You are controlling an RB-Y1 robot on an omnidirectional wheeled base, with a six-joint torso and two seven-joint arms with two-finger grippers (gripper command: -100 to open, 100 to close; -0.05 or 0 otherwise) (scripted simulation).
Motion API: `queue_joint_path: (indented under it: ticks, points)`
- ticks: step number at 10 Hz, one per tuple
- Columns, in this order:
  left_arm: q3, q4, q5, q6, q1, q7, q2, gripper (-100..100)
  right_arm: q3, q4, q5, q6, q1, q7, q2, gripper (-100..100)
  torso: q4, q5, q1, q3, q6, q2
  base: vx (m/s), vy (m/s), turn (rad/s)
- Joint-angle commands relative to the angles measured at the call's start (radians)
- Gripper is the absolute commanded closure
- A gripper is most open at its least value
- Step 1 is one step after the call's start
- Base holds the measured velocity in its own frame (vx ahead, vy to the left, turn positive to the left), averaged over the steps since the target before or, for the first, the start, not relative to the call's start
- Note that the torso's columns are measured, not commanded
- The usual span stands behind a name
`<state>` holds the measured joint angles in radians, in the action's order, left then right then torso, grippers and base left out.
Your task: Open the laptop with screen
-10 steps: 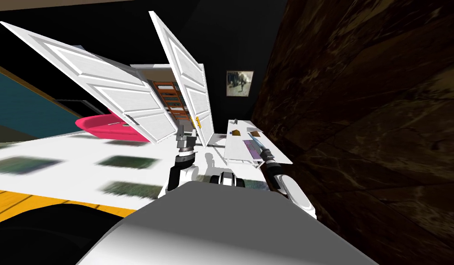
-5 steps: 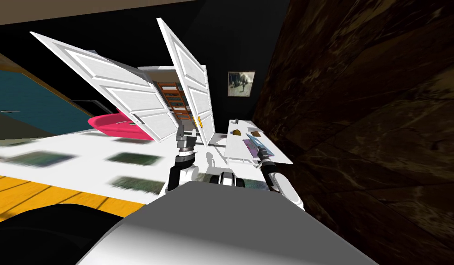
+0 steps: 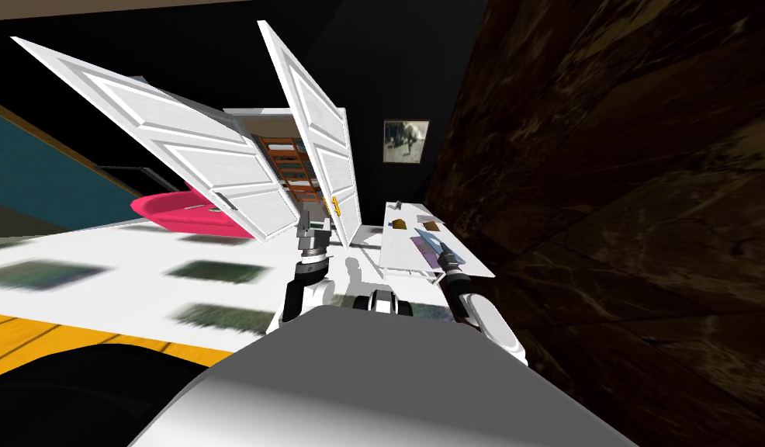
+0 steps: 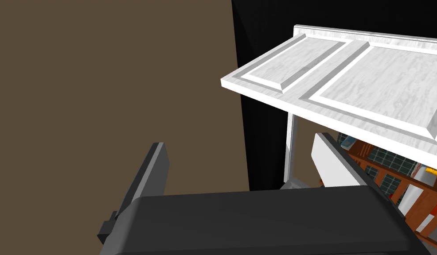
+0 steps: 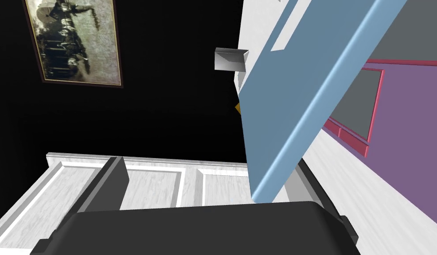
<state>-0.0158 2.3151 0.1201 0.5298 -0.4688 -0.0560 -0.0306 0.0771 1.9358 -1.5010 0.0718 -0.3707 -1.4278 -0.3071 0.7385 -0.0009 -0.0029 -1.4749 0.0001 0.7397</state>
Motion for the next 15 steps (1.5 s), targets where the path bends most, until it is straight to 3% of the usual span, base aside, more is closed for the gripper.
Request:
queue_joint_path:
  ticks: [1, 3, 6, 7, 8, 10, 11, 15]
  points:
    - [0.000, 0.000, 0.000, 0.000, 0.000, 0.000, 0.000, 0, 0.026, 0.030, 0.023, 0.025, -0.027, 0.031, -0.053, -100, 0.000, 0.001, 0.002, -0.001, 0.001, -0.001, 0.045, 0.064, -0.101]
    - [0.000, 0.000, 0.000, 0.000, 0.000, 0.000, 0.000, 0, 0.042, 0.045, 0.035, 0.038, -0.040, 0.047, -0.075, -100, 0.000, 0.003, 0.007, -0.001, 0.000, -0.002, 0.061, 0.066, -0.064]
    - [0.000, 0.000, 0.000, 0.000, 0.000, 0.000, 0.000, 0, 0.090, 0.090, 0.071, 0.077, -0.080, 0.097, -0.142, -100, 0.001, 0.002, 0.005, 0.000, 0.000, 0.000, 0.051, 0.078, -0.078]
    - [0.000, 0.000, 0.000, 0.000, 0.000, 0.000, 0.000, 0, 0.090, 0.090, 0.071, 0.077, -0.080, 0.097, -0.142, -100, 0.001, 0.002, 0.005, 0.000, 0.000, 0.000, 0.040, 0.056, -0.042]
    - [0.000, 0.000, 0.000, 0.000, 0.000, 0.000, 0.000, 0, 0.122, 0.121, 0.095, 0.103, -0.107, 0.130, -0.187, -100, 0.001, 0.001, 0.003, 0.000, -0.001, 0.000, 0.069, 0.073, -0.108]
    - [0.000, 0.000, 0.000, 0.000, 0.000, 0.000, 0.000, 0, 0.108, 0.120, 0.081, 0.084, -0.107, 0.142, -0.191, -100, 0.000, 0.002, 0.004, -0.001, -0.001, -0.001, 0.042, 0.054, -0.044]
    - [0.000, 0.000, 0.000, 0.000, 0.000, 0.000, 0.000, 0, 0.109, 0.119, 0.083, 0.087, -0.107, 0.142, -0.191, 0, 0.000, 0.001, 0.002, 0.000, -0.001, 0.000, 0.005, 0.008, 0.004]
    - [0.000, 0.000, 0.000, 0.000, 0.000, 0.000, 0.000, 0, 0.108, 0.118, 0.083, 0.088, -0.108, 0.142, -0.191, 0, 0.000, 0.001, 0.003, -0.001, 0.000, -0.001, 0.000, 0.000, 0.000]
